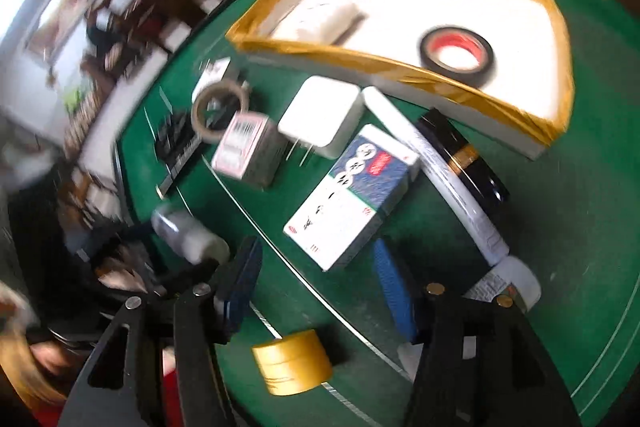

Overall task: Organize rigid objects
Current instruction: 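Grasp the white-and-blue medicine box with the right tool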

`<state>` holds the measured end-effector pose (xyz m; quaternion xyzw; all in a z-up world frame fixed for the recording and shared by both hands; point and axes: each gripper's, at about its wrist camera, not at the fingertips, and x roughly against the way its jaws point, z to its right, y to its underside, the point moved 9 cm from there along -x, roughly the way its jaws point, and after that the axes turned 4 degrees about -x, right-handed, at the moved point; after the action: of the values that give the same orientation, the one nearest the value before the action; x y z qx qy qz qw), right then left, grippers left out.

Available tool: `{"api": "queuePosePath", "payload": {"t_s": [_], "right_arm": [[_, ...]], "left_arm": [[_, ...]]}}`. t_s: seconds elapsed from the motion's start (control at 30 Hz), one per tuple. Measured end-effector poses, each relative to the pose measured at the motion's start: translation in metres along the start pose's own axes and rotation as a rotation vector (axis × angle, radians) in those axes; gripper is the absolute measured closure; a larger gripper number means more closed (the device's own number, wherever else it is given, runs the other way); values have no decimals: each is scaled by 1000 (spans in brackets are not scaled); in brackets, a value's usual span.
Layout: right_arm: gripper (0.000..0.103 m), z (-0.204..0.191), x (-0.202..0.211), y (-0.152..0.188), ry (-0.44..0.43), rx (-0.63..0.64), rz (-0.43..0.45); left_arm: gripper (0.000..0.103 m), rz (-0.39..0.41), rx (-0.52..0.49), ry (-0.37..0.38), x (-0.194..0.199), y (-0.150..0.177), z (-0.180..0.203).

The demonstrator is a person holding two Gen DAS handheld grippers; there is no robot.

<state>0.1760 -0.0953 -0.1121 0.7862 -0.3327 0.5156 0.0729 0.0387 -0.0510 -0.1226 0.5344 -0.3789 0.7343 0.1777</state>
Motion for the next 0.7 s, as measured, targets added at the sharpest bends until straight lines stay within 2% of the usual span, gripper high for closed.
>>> {"api": "queuePosePath", "payload": {"t_s": [0.2, 0.27, 0.37, 0.43, 0.6, 0.7], "right_arm": [[46, 16, -8, -17, -60, -257, -3], [46, 14, -11, -23, -37, -278, 10], [47, 7, -21, -31, 73, -211, -8], [54, 6, -30, -28, 157, -130, -36], [60, 2, -24, -28, 206, -38, -21], [61, 7, -16, -13, 192, -18, -27]], "left_arm": [[18, -8, -36, -13, 0, 4, 2], [18, -16, -42, -11, 0, 3, 2], [18, -23, -44, -11, -2, -2, 4], [18, -26, -51, -19, -3, -4, 6], [18, -28, -49, -15, -5, -9, 7], [18, -22, -47, -13, -5, -10, 6]]}}
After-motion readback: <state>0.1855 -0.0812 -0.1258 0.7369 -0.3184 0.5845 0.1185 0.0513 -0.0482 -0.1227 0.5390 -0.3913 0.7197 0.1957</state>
